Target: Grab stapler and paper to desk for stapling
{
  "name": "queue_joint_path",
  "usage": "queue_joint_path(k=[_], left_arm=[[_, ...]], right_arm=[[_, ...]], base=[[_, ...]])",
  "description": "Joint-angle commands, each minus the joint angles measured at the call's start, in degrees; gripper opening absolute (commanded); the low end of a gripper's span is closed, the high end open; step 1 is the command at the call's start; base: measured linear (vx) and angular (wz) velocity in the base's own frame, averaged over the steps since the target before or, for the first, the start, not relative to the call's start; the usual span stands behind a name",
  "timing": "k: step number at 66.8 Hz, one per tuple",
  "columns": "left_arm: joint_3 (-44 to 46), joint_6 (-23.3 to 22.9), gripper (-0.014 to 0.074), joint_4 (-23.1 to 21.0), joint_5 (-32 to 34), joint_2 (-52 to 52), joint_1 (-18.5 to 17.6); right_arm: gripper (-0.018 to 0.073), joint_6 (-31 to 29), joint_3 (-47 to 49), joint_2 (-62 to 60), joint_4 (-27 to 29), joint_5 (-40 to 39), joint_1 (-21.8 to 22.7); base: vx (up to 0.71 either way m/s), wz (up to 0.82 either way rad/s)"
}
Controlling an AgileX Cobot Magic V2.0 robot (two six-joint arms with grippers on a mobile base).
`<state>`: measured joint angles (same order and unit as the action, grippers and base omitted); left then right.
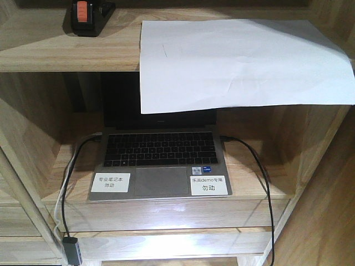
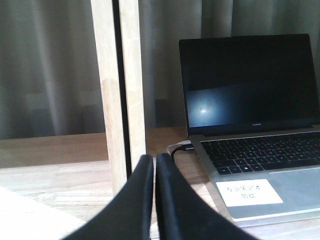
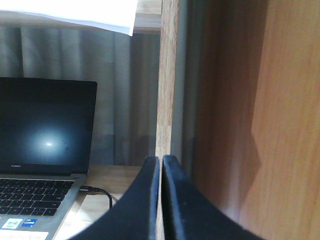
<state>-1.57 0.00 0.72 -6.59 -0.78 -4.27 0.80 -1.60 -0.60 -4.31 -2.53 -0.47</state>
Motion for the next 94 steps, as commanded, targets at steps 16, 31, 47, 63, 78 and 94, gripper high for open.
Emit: queue_joint_path(k=[16, 31, 47, 63, 78, 94], left_arm=[[-1.5, 0.0, -0.0007, -0.2, 4.4, -0.7, -0.4], [-1.5, 0.0, -0.0007, -0.2, 4.4, -0.7, -0.4], [-1.5, 0.0, -0.0007, -0.2, 4.4, -0.7, -0.4], [-1.5, 0.0, -0.0007, -0.2, 4.4, -0.7, -0.4], [-1.5, 0.0, -0.0007, -0.2, 11.7, -0.7, -0.4], [2.5, 0.0, -0.0007, -0.2, 29.7, -0.7, -0.4]], right_arm=[[-0.0009, 0.0, -0.2, -0.8, -0.1, -4.6, 0.4], [-0.0009, 0.0, -0.2, -0.8, -0.1, -4.6, 0.4], [-0.0009, 0.0, -0.2, -0.8, -0.1, -4.6, 0.4], [-0.0009, 0.0, -0.2, -0.8, -0.1, -4.6, 0.4], [-0.0009, 0.0, -0.2, -0.8, -0.1, -4.6, 0.4], [-0.0009, 0.0, -0.2, -0.8, -0.1, -4.6, 0.4]], base=[[0.00, 0.00], [0.00, 0.00], [0.00, 0.00], [0.00, 0.00], [0.00, 0.00], [0.00, 0.00]])
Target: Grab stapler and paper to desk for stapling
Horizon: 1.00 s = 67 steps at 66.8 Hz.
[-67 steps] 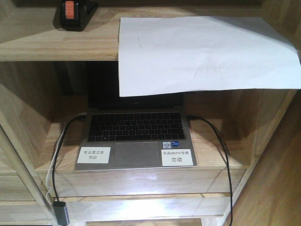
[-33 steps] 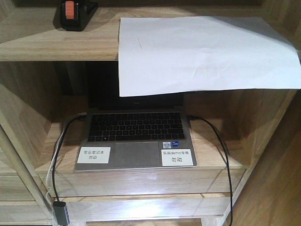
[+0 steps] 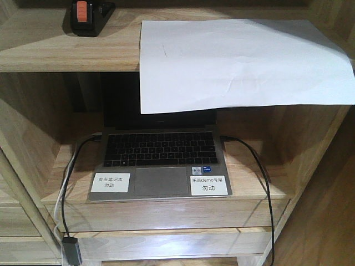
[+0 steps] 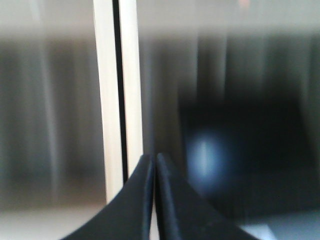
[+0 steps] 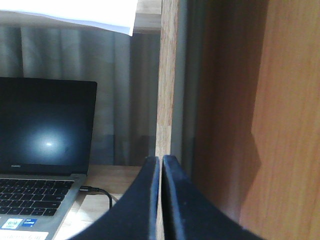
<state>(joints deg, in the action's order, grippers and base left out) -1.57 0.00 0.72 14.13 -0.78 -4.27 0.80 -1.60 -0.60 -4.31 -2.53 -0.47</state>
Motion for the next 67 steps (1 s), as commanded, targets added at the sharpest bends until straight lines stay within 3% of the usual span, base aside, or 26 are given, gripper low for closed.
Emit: queue_joint_path(k=[1, 15, 35, 67], left_arm=[[3.7, 0.0, -0.0007, -0.2, 8.9, -0.7, -0.4], [19.5, 0.8, -0.0007, -0.1, -10.9, 2.4, -0.4], [39.9, 0.6, -0.0007, -0.7, -33.4, 19.3, -0.4], [42.2, 0.5, 0.0000, -2.1, -33.5, 26.1, -0.4]], right_arm=[[-0.0009, 0.0, -0.2, -0.8, -0.1, -4.6, 0.4], [-0.0009, 0.0, -0.2, -0.8, -0.1, -4.6, 0.4], [-0.0009, 0.0, -0.2, -0.8, -0.1, -4.6, 0.4], [-0.0009, 0.0, -0.2, -0.8, -0.1, -4.6, 0.4]], base=[[0.00, 0.00], [0.00, 0.00], [0.00, 0.00], [0.00, 0.00]])
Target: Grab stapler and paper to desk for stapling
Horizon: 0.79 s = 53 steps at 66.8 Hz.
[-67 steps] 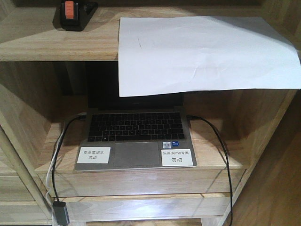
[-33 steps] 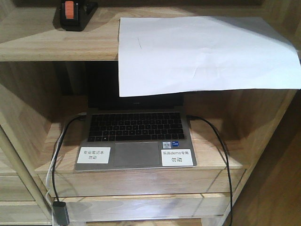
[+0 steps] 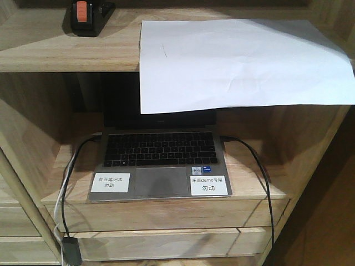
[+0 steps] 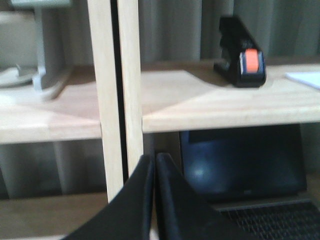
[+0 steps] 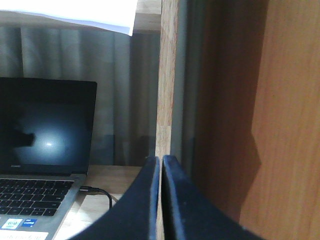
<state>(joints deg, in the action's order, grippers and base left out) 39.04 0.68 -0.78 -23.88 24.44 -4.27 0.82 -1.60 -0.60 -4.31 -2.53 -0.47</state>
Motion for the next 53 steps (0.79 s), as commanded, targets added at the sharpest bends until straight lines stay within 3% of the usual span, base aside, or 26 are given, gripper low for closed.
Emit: queue_joint_path(k=[1, 17, 38, 53], left_arm=[[1.6, -0.2, 0.0000, -0.6, 4.7, 0.9, -0.4], [1.7, -0.2, 0.0126, -0.6, 5.7, 0.9, -0.4], [1.7, -0.2, 0.0482, -0.6, 8.9, 0.9, -0.4], [1.7, -0.2, 0.0525, -0.6, 8.9, 0.9, -0.4]], right_arm=[[-0.0009, -0.1, -0.2, -0.8, -0.1, -4.6, 0.4], [-0.0009, -0.1, -0.2, -0.8, -0.1, -4.6, 0.4], [-0.0009, -0.1, -0.2, -0.8, -0.1, -4.6, 0.4], [-0.0009, -0.1, -0.2, -0.8, -0.1, -4.6, 0.4]], base=[[0.00, 0.00], [0.00, 0.00], [0.00, 0.00], [0.00, 0.00]])
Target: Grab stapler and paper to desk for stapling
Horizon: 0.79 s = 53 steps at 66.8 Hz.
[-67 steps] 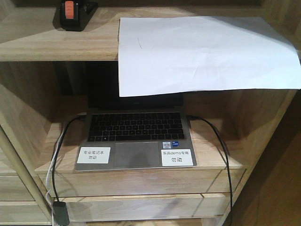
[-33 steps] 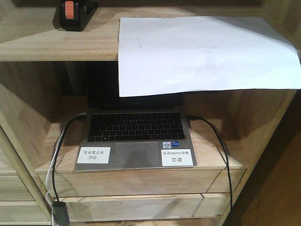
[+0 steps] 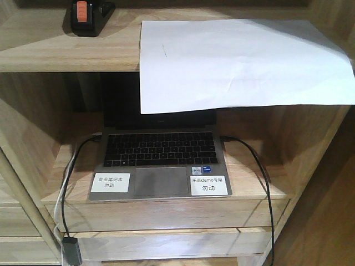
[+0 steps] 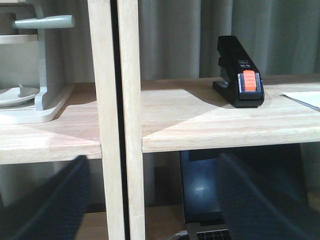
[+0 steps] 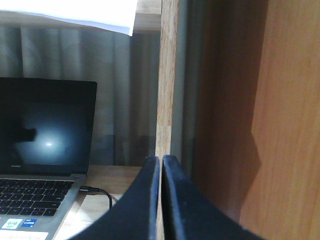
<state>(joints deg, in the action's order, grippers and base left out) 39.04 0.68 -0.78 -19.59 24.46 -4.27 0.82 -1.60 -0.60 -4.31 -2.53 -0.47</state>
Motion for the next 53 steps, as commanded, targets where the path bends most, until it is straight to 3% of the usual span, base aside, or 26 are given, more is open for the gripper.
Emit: queue_joint_path(k=[1, 15, 25, 36, 53], left_arm=[[1.7, -0.2, 0.0524, -0.6, 4.5, 0.8, -0.4], [1.7, -0.2, 0.0522, -0.6, 2.5, 0.8, -1.9], [1.8, 0.1, 0.0522, -0.6, 4.7, 3.3, -7.2], [2.7, 3.5, 0.0522, -0.6, 6.9, 10.8, -14.4], [15.8, 3.4, 0.0522, -0.6, 6.1, 26.5, -22.0]], right_arm=[[-0.0009, -0.1, -0.2, -0.8, -0.1, -4.6, 0.4], [-0.0009, -0.1, -0.2, -0.8, -0.1, -4.6, 0.4], [-0.0009, -0.1, -0.2, -0.8, -0.1, -4.6, 0.4], [-0.0009, -0.1, -0.2, -0.8, -0.1, -4.6, 0.4], [-0.0009, -0.1, -0.2, -0.8, -0.1, -4.6, 0.4]], base=[[0.00, 0.00], [0.00, 0.00], [0.00, 0.00], [0.00, 0.00], [0.00, 0.00]])
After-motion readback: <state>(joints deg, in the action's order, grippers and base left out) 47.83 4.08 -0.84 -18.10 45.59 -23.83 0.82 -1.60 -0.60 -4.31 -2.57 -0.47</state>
